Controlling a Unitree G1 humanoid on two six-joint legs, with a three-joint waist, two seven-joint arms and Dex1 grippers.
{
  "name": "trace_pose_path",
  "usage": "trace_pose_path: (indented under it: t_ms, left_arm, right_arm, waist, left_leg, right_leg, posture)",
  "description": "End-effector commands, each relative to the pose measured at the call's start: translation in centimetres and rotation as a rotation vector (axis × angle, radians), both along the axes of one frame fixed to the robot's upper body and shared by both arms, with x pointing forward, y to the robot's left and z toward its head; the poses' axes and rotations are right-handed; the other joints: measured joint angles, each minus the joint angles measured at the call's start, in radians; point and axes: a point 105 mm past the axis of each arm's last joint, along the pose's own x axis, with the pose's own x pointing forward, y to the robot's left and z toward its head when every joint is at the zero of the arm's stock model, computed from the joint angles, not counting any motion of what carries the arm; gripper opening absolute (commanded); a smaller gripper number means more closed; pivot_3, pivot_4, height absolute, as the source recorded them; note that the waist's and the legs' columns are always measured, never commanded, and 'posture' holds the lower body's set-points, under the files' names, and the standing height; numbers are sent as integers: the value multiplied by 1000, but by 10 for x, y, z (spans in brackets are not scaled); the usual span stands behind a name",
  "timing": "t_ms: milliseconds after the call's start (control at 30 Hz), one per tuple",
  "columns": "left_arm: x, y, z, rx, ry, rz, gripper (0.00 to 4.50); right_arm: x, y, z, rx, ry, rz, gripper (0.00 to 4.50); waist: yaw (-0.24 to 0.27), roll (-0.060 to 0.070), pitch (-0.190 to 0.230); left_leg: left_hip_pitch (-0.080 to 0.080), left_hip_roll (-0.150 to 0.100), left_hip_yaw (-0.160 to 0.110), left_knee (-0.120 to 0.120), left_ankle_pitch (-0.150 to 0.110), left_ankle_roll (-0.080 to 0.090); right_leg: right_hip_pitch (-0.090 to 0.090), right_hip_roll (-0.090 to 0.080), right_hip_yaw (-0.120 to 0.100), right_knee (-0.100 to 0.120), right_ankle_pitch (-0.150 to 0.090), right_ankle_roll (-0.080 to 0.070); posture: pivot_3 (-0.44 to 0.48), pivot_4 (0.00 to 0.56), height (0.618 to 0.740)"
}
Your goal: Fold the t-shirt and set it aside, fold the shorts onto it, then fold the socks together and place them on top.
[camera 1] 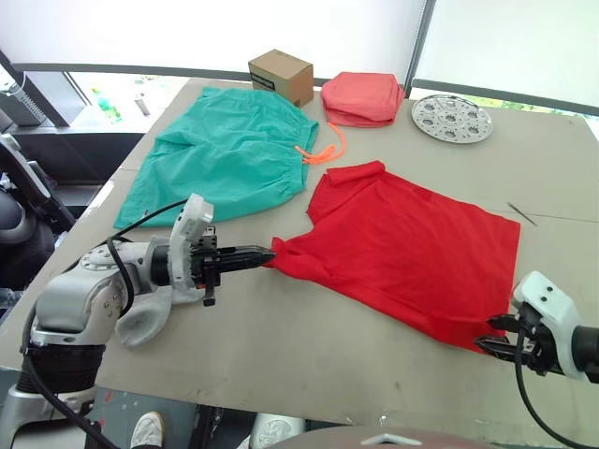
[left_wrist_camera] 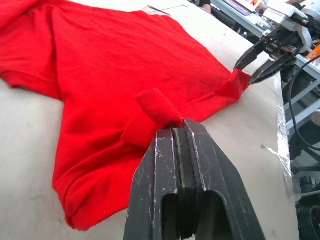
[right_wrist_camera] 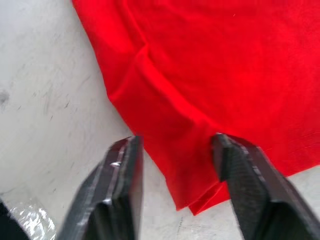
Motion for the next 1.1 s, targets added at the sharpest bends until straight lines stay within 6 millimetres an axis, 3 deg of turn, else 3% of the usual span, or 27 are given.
trace_pose_path:
  t_ms: [33, 567, 900, 1067, 1100]
  left_arm:
    - [-2, -2, 5, 2, -40, -16, 0]
    - [-9, -1, 4, -4, -37, -12, 0]
    - [-10, 1, 2, -2, -39, -6, 0]
    - [-10, 0, 0, 3, -40, -7, 0]
    - [-10, 1, 0, 3, -41, -7, 0]
  right_arm:
    - [6, -1, 0, -2, -14, -7, 2320]
    - [17, -15, -11, -55, 26, -17, 2320]
    - [15, -13, -26, -128, 53, 18, 2320]
    - [12, -15, -25, -177, 37, 36, 90]
    - [12, -16, -23, -182, 25, 34, 90]
  waist:
    - [1, 0, 0]
    - [2, 0, 0]
    - [2, -1, 0]
    - [3, -1, 0]
    - [3, -1, 0]
  left_leg:
    - [0, 0, 0, 0, 0, 0]
    - [0, 0, 0, 0, 0, 0]
    - [0, 0, 0, 0, 0, 0]
    - [0, 0, 0, 0, 0, 0]
    - [0, 0, 0, 0, 0, 0]
  right_leg:
    - [0, 0, 0, 0, 0, 0]
    - [0, 0, 0, 0, 1, -2]
    - [0, 0, 0, 0, 1, -2]
    - [0, 0, 0, 0, 1, -1]
    - [0, 0, 0, 0, 1, -1]
  posture:
    - [0, 150, 740]
    - [0, 150, 740]
    - [0, 150, 740]
    - [0, 150, 740]
    - [0, 150, 740]
